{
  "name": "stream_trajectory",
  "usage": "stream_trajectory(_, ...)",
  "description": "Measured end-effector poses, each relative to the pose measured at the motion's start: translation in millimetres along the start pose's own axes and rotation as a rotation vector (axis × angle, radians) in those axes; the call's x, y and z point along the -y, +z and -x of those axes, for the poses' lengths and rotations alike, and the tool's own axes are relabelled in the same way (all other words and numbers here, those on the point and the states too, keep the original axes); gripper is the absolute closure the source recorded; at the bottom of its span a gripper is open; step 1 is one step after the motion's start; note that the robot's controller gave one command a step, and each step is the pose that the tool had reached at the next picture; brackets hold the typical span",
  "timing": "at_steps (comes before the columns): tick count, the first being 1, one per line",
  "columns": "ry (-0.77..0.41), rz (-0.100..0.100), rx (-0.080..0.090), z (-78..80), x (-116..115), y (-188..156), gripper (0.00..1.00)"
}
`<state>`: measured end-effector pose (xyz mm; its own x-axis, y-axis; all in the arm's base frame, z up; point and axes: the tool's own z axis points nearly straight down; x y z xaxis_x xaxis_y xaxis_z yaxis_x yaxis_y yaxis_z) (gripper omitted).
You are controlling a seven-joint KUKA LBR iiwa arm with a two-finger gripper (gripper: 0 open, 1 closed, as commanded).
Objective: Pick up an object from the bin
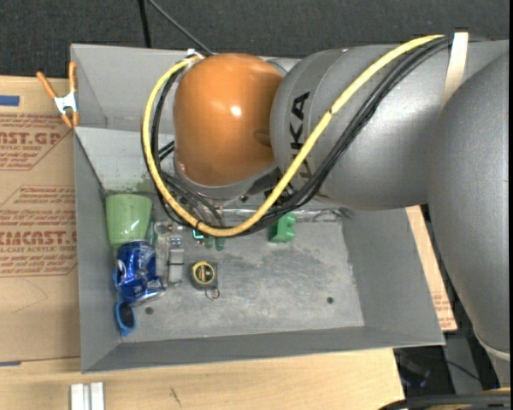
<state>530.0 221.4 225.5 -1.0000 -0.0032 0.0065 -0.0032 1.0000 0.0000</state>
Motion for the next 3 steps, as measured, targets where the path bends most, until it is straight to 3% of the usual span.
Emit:
stream_trajectory(1,-0.261,-0.001,0.004,56.4,7,105,0.0)
stream_trajectory(2,-0.296,0.001,0.013,31.0,-18,137,0.0)
stream_trajectory(3,-0.295,0.0,0.014,31.3,-17,138,1.0)
